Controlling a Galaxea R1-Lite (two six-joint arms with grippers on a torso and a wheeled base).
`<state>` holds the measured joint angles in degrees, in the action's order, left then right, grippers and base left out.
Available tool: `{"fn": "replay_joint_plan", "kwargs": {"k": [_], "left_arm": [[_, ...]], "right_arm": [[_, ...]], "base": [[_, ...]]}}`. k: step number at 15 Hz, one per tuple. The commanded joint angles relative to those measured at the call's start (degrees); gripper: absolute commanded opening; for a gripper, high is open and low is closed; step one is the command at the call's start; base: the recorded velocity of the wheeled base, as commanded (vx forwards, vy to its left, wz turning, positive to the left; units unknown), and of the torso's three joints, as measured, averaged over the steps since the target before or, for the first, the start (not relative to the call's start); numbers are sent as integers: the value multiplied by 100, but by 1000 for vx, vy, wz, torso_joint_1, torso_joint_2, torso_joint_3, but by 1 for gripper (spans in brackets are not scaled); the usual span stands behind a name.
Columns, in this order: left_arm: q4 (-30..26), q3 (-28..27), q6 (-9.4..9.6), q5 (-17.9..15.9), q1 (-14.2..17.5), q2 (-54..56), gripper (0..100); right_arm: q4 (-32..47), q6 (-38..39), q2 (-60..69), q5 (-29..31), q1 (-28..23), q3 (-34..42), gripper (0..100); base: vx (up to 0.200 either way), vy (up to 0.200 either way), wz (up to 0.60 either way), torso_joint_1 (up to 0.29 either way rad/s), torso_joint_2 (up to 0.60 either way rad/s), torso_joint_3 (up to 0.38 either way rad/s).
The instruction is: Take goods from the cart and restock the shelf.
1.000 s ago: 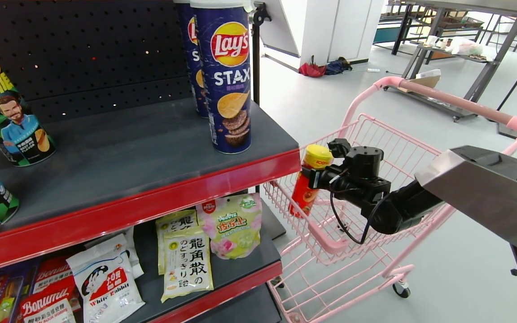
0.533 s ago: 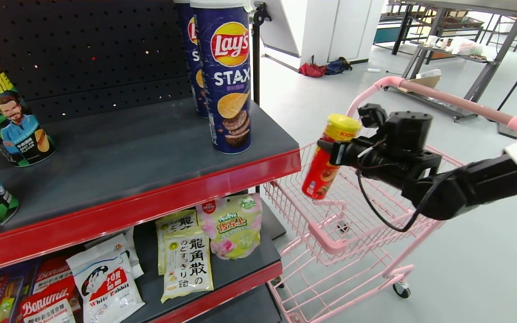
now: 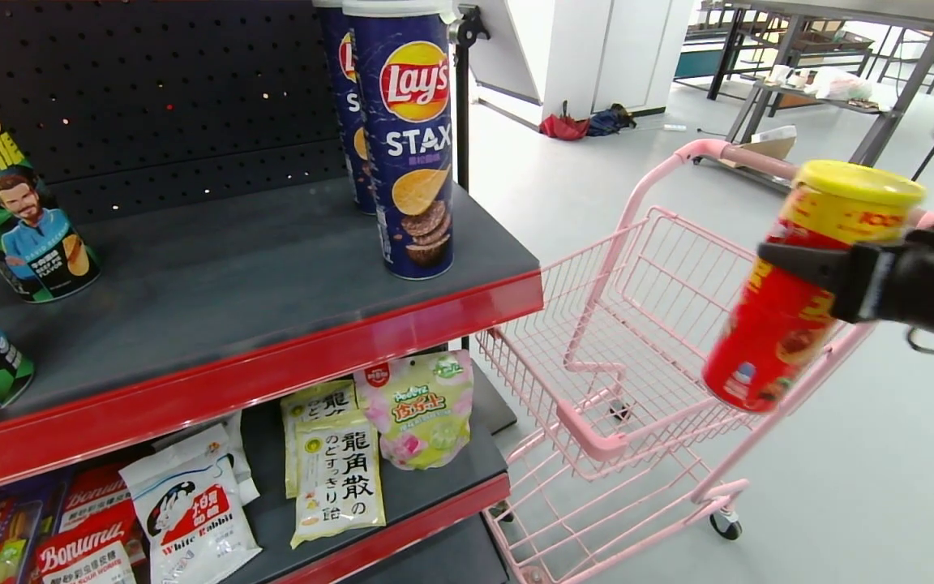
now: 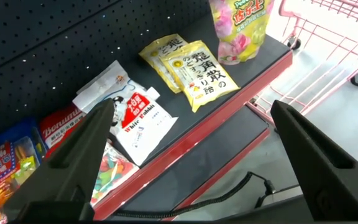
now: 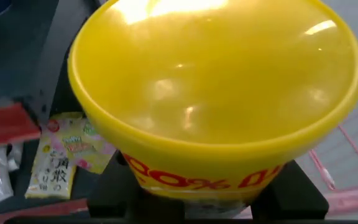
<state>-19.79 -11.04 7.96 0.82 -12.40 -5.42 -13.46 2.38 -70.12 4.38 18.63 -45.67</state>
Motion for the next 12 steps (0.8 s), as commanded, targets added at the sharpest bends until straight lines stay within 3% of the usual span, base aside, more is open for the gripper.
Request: {"fn": "replay_joint_plan", "kwargs": {"k": [1, 4, 8, 12], "left_arm": [[1, -3, -5, -29, 1, -2, 100], [1, -3, -31, -47, 1, -2, 100], [1, 6, -31, -55, 1, -2, 100], [1, -3, -23, -55, 1, 6, 100]], "right_arm": [[1328, -589, 2855, 292, -500, 1596, 0], [1627, -774, 3400, 213, -1265, 1983, 0], [1645, -818, 3602, 230, -1318, 2062, 0], [1645, -958, 3663, 230, -1318, 2062, 0]], "base": [[0, 0, 0, 0, 0, 0], [0, 0, 0, 0, 0, 0], [0, 0, 0, 34, -128, -77], [0, 0, 0, 160, -488, -327]]}}
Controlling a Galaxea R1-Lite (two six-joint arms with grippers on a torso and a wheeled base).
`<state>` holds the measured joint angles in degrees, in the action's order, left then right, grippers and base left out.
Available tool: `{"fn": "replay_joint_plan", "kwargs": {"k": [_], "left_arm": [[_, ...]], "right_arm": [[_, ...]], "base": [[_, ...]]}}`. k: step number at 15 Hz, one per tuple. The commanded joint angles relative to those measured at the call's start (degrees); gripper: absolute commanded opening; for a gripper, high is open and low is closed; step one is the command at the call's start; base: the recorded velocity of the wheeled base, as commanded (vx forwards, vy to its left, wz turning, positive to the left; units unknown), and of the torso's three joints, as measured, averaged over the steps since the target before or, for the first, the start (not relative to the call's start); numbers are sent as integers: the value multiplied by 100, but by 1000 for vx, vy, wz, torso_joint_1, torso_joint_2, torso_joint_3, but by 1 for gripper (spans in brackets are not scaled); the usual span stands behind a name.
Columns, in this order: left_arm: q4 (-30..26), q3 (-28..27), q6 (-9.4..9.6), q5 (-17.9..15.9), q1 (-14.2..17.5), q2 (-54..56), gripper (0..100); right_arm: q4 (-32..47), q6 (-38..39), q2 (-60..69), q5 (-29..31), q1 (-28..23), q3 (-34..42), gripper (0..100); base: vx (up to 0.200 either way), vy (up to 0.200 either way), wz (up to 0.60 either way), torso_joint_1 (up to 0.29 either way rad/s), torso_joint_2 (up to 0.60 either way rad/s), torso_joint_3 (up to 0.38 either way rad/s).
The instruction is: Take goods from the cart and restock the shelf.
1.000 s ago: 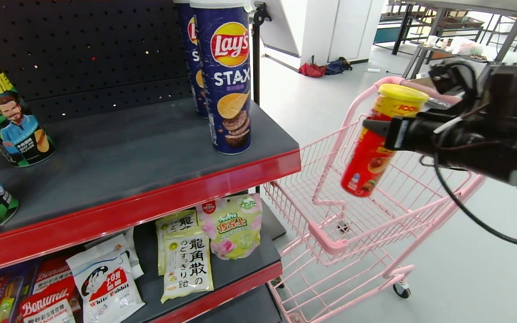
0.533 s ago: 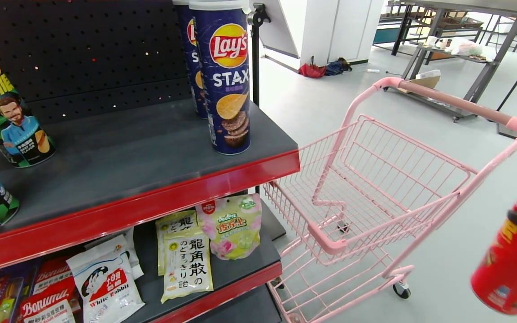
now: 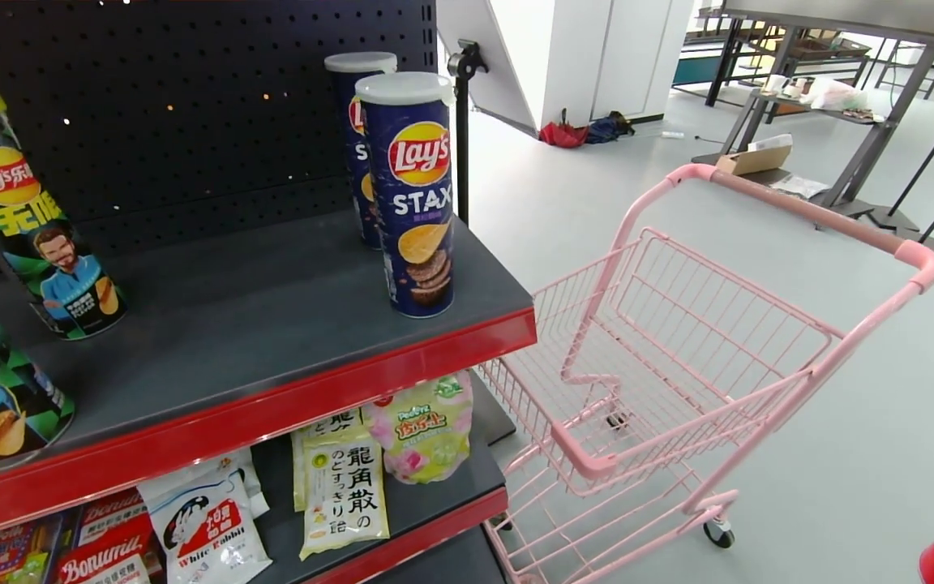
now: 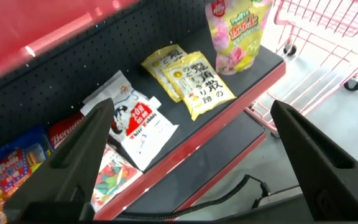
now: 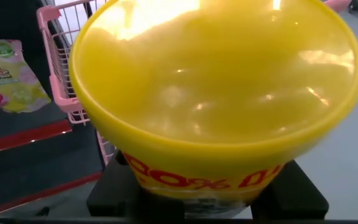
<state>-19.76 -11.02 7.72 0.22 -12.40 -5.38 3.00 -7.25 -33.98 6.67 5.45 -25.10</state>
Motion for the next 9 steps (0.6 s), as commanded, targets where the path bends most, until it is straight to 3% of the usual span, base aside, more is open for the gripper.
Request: {"fn": "replay_joint_plan", "kwargs": {"k": [1, 9], "left_arm": [[-1, 3, 2, 4, 1, -7, 100], [-1, 3, -7, 4, 1, -7, 100]], "right_arm": [[8, -22, 40, 10, 0, -4, 0], [-1, -136, -109, 1, 0, -39, 0]], "base": [[0, 0, 0, 193, -554, -359], [0, 0, 0, 206, -549, -343]]}}
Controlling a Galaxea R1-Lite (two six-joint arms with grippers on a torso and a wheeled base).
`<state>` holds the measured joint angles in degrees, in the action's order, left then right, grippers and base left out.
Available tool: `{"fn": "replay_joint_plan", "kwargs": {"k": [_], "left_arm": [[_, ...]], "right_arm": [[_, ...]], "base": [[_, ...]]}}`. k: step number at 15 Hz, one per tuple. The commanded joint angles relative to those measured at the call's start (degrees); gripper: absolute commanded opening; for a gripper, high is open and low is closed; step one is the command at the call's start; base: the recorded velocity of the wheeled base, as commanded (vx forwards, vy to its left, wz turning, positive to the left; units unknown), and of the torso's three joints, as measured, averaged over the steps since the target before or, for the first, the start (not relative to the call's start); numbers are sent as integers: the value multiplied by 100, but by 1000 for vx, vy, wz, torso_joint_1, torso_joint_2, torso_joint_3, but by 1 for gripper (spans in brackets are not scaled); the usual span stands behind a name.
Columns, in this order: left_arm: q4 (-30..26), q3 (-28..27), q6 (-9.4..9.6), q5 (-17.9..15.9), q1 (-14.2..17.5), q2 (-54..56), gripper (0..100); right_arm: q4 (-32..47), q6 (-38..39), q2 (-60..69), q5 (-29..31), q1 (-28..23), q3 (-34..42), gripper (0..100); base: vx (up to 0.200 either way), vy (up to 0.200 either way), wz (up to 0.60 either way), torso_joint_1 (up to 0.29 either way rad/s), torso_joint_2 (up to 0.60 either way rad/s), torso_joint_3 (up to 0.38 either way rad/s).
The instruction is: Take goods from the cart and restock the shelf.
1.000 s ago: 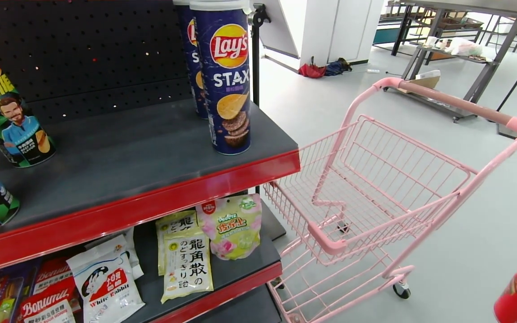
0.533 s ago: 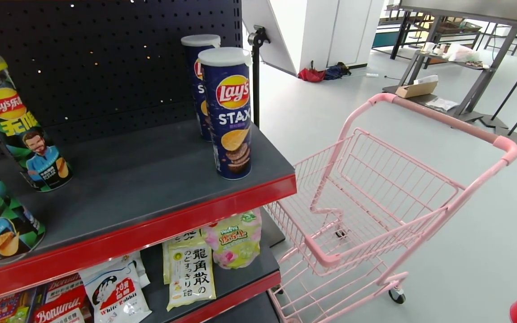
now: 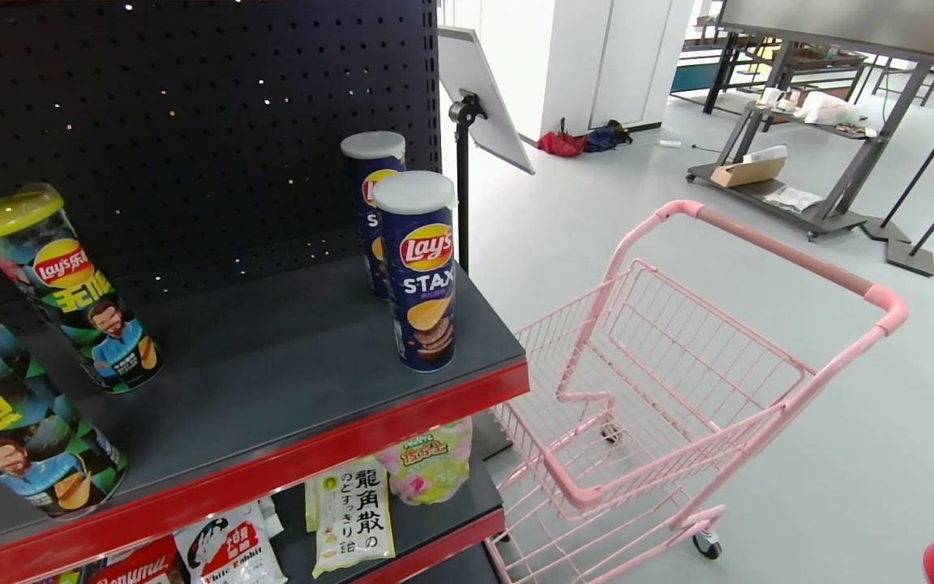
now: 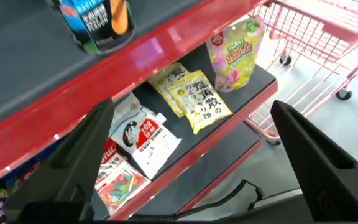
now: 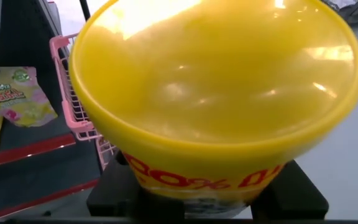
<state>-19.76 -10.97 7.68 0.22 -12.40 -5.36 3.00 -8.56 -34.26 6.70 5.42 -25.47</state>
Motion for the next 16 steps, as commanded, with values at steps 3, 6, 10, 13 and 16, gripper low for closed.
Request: {"fn": "replay_joint_plan", "kwargs": {"k": [3, 6, 10, 13, 16], "left_arm": [[-1, -1, -3, 4, 1, -9, 100], [-1, -1, -3, 4, 1, -9, 100], [-1, -1, -3, 4, 1, -9, 100], [-1, -1, -3, 4, 1, -9, 100], [-1, -1, -3, 4, 1, -9, 100]], "right_arm": [[-10, -23, -134, -3, 2, 7, 0], [-10, -23, -187, -11, 20, 7, 0], [-54, -76, -213, 33, 2, 94, 0], [-63, -85, -178, 15, 11, 226, 0], [-71, -85, -187, 6, 29, 244, 0]], "base": [[0, 0, 0, 162, -391, -232], [0, 0, 0, 157, -372, -216], [0, 0, 150, 82, -189, -108], [0, 0, 600, 4, -10, -6], [0, 0, 600, 12, 2, -2]]}}
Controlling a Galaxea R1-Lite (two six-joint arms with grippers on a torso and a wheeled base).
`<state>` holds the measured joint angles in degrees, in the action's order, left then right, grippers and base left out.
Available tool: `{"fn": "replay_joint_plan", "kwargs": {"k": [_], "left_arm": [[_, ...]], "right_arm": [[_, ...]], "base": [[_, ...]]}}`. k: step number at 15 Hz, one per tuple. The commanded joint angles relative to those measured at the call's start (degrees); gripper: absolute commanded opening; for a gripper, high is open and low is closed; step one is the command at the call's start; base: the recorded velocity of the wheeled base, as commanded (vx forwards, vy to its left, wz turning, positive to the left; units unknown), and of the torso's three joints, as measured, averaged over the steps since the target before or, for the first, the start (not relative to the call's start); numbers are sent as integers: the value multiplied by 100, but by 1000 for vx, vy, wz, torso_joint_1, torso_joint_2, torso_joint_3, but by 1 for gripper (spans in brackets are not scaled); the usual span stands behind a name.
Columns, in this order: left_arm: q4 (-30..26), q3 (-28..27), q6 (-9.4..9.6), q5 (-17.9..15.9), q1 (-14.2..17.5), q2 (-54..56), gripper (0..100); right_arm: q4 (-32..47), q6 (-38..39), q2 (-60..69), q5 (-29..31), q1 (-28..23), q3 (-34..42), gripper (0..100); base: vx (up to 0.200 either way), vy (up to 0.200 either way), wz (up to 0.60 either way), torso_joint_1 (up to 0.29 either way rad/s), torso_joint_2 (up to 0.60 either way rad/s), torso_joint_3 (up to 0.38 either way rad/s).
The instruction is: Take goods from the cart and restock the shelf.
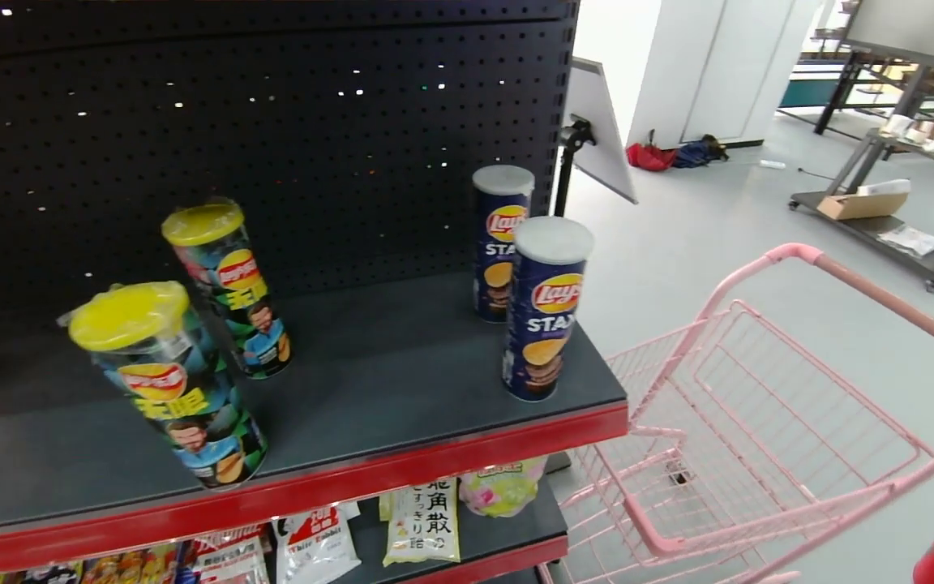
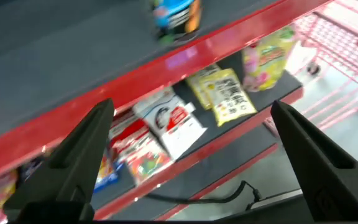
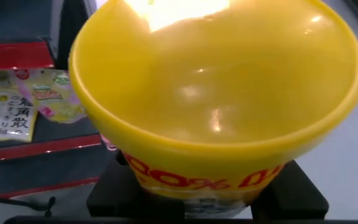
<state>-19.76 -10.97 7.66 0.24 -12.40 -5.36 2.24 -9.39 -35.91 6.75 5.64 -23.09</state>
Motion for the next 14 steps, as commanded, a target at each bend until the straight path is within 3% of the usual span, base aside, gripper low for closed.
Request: {"fn": "replay_joint_plan", "kwargs": {"k": [1, 3, 8, 14], "left_arm": [[-1, -1, -1, 2, 1, -9, 100], [-1, -1, 8, 2, 1, -9, 100], [7, -1, 17, -209, 1, -9, 100], [7, -1, 78, -209, 1, 0, 100]], "right_arm": [[4, -2, -21, 1, 16, 15, 0], [4, -2, -12, -7, 16, 24, 0], [13, 60, 612, -25, 16, 305, 0], [57, 192, 1500, -25, 16, 815, 0]], "base": [[0, 0, 600, 2, -7, 7], [0, 0, 600, 2, 7, 2], [0, 0, 0, 0, 0, 0], [0, 33, 0, 0, 0, 0]]}}
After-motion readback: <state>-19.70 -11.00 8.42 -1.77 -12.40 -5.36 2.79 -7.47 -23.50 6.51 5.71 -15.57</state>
